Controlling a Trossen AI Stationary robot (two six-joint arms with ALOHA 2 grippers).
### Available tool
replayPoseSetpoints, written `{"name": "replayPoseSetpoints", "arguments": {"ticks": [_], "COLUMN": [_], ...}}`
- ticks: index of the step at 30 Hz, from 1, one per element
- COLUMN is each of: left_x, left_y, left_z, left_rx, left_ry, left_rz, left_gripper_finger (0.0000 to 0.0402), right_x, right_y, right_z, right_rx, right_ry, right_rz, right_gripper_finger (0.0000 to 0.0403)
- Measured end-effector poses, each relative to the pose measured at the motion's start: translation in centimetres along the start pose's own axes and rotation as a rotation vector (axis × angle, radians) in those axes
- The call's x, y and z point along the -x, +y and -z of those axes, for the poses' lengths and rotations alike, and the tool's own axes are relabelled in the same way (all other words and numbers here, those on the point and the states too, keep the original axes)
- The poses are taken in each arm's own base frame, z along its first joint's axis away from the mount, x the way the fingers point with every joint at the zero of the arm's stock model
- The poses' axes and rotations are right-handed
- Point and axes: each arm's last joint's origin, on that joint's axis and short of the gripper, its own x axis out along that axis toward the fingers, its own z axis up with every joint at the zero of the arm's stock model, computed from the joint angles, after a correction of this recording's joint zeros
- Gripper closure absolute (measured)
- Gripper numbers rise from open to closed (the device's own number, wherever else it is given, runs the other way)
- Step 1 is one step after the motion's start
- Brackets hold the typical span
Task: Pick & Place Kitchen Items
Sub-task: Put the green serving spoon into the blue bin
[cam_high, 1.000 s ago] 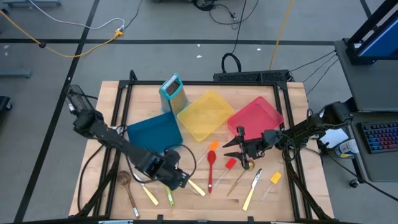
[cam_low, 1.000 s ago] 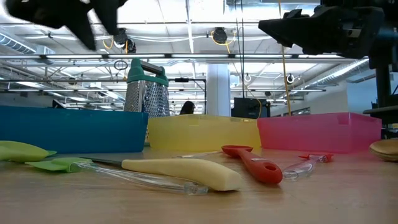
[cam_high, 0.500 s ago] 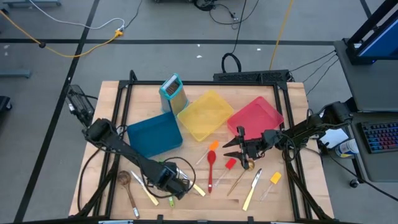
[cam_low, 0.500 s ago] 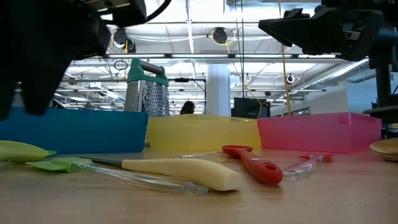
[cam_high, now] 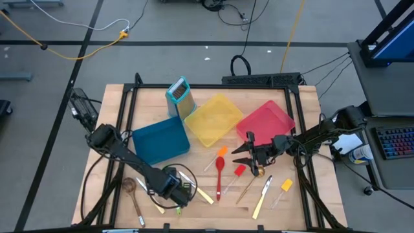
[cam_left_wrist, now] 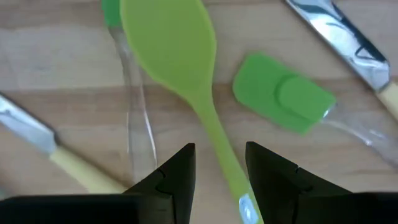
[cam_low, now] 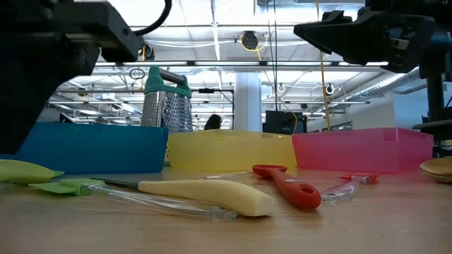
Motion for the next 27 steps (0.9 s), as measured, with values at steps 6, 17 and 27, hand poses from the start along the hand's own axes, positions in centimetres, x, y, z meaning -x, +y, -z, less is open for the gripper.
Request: {"name": "replayPoseSetpoints", "arguments": {"ticks": [6,17,27], "left_x": [-1.2,-2.6,-2.6], "left_y": [0.6,1.3,0.4], "left_z": [-0.4,-1.8,-2.8], "left_rx": [0.018,-0.05,-0.146], "left_ry": [-0.011,-0.032,-0.046], "left_rz": [-0.014,-0.062,-0.03], "left_gripper_finger": [0.0257,0.0263,0.0371], "right_x": [0.0,0.0,0.0], "right_y": [0.0,0.0,0.1], "right_z": [0.0,0.0,0.2], "right_rx": [-0.005,-0.091,-0.116], "right_ry": [0.002,0.003,0.02], "right_rz": [-0.001,-0.002,-0.011], "right_gripper_finger": [0.0248,0.0248,0.0248]}}
